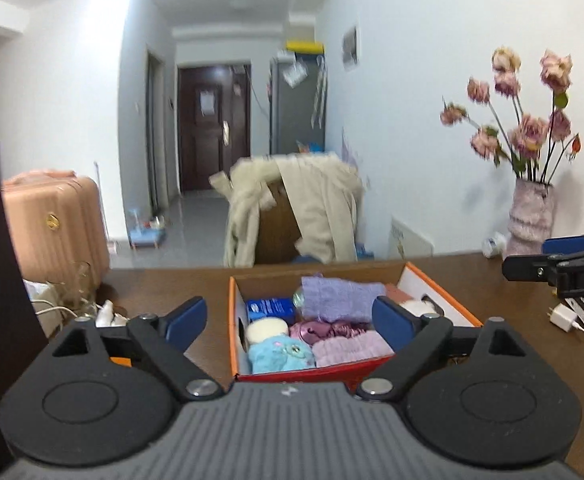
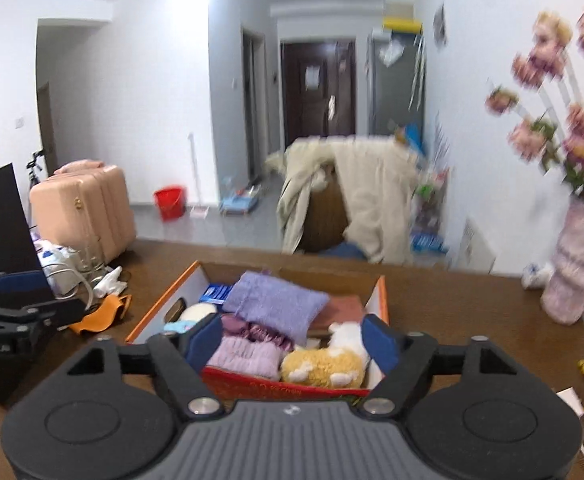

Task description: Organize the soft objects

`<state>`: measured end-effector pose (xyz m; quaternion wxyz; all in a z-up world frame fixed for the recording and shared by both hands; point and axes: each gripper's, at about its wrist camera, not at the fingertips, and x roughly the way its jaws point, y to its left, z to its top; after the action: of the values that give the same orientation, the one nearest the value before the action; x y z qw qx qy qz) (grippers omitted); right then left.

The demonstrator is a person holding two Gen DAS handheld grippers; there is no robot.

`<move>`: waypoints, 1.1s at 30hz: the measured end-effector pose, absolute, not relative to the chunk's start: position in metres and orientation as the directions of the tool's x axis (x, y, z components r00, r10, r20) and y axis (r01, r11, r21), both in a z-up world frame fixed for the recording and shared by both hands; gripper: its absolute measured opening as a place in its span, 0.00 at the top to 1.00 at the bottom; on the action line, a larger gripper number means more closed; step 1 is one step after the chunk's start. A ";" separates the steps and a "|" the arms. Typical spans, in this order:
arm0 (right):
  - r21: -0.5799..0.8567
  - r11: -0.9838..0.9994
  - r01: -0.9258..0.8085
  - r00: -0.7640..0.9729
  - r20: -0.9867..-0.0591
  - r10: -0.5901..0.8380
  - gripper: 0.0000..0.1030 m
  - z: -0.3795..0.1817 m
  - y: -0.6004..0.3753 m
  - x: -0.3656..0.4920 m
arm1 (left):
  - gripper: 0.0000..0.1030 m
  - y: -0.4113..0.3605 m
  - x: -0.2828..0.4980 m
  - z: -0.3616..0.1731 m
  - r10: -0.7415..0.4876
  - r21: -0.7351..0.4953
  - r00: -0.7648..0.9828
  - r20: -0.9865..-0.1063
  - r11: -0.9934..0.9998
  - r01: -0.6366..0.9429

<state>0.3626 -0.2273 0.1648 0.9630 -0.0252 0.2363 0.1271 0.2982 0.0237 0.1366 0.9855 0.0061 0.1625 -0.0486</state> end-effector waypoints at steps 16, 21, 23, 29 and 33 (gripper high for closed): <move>0.034 0.992 -0.119 0.976 -0.180 0.124 0.06 0.089 -0.229 0.267 | 0.05 0.036 0.235 0.092 -0.062 -0.019 0.983 -0.175 0.998 0.060; 0.065 0.992 -0.107 0.976 -0.184 0.117 0.06 0.089 -0.231 0.262 | 0.04 0.036 0.220 0.096 -0.026 -0.013 0.984 -0.175 1.000 0.024; 0.070 0.992 -0.103 0.976 -0.187 0.115 0.06 0.090 -0.230 0.256 | 0.03 0.036 0.209 0.098 -0.019 -0.005 0.983 -0.185 1.000 0.018; 0.073 0.990 -0.123 0.961 -0.239 0.137 0.06 0.090 -0.223 0.209 | 0.00 0.038 0.152 0.099 -0.037 -0.034 0.984 -0.172 0.999 0.031; 0.060 0.987 -0.151 0.963 -0.218 0.160 0.02 0.081 -0.213 0.161 | 0.00 0.034 0.112 0.094 -0.025 0.002 0.988 -0.152 1.000 0.026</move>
<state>0.1611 -0.2133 0.0810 0.9904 0.0212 0.1116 0.0786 0.1120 0.0338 0.0939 0.9970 0.0019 0.0764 -0.0128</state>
